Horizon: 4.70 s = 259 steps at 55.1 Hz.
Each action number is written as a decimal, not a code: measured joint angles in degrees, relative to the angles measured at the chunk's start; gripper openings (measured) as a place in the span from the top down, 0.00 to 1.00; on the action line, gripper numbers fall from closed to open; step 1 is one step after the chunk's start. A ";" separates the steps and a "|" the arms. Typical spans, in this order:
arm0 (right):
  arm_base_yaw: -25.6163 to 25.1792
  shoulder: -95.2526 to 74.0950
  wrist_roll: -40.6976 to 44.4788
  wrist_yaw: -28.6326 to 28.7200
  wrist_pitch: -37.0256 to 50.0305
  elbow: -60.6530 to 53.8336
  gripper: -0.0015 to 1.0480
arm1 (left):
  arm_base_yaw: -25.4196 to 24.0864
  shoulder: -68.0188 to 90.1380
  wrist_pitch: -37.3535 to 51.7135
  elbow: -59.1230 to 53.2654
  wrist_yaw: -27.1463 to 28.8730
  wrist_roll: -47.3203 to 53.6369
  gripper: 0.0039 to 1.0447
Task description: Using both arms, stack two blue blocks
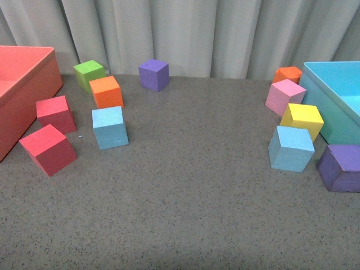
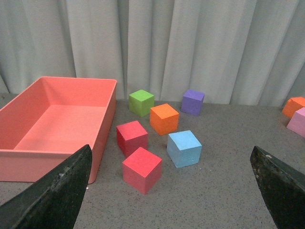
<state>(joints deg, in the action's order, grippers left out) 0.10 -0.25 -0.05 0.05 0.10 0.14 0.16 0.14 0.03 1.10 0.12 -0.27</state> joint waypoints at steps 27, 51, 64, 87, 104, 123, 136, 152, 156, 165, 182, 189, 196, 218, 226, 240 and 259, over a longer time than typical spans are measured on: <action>0.00 0.00 0.00 0.00 0.00 0.00 0.09 | 0.00 0.00 0.00 0.00 0.00 0.00 0.06; 4.26 -3.52 4.48 -13.35 -4.22 1.86 0.09 | 0.00 0.00 0.00 0.00 -0.02 0.00 0.06; 10.10 -30.88 4.44 -22.32 6.36 7.78 0.09 | 0.00 0.00 0.00 0.00 -0.07 0.00 0.06; 9.38 -86.23 -10.21 -12.26 12.57 34.95 0.09 | 0.00 0.00 0.00 0.00 -0.04 0.00 0.06; 8.61 -109.50 -15.78 -5.99 -1.90 58.38 0.09 | 0.00 0.00 0.00 0.00 -0.04 0.00 0.06; 8.48 -119.30 -16.70 -3.65 -7.41 67.58 0.09 | 0.00 0.00 0.00 0.00 -0.04 0.00 0.06; 9.03 -124.54 -16.66 -3.17 -10.97 72.54 0.09 | 0.00 0.00 0.00 0.00 -0.04 0.00 0.06; 9.20 -128.23 -16.76 -3.58 -13.84 75.56 0.41 | 0.00 0.00 0.00 0.00 -0.04 0.00 0.06; 9.33 -128.21 -16.92 -3.41 -13.84 75.56 0.48 | 0.00 0.00 0.00 0.00 -0.04 0.00 0.06; 10.16 -127.62 -16.96 -2.45 -13.66 75.56 0.54 | 0.00 0.00 0.00 0.00 -0.04 0.00 0.06; 15.87 -126.53 -16.92 -0.31 -14.88 78.84 0.55 | 0.00 0.00 0.00 0.00 -0.04 0.00 0.06; 18.40 -127.16 -16.94 -0.66 -15.12 81.35 0.55 | 0.00 0.00 0.00 0.00 -0.04 0.00 0.06; 20.92 -129.02 -17.57 -0.85 -16.33 84.65 0.55 | 0.00 0.00 0.00 0.00 -0.04 0.00 0.06; 24.94 -137.02 -19.52 -2.08 -21.59 93.31 0.56 | 0.00 0.00 0.00 0.00 -0.04 0.00 0.06; 25.20 -137.00 -20.63 -1.46 -20.96 93.33 0.38 | 0.00 0.00 0.00 0.00 -0.02 0.00 0.06; 25.11 -127.25 -21.49 -1.46 -15.78 85.33 0.10 | 0.00 0.00 0.00 0.00 -0.04 0.00 0.06; 19.39 -112.04 -1.92 -18.75 64.76 41.33 0.56 | 0.00 -0.02 0.00 0.00 0.02 0.00 0.06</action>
<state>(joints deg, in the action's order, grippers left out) 19.49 -112.29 -1.98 -18.70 64.86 41.47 0.16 0.12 0.03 1.10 0.14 -0.27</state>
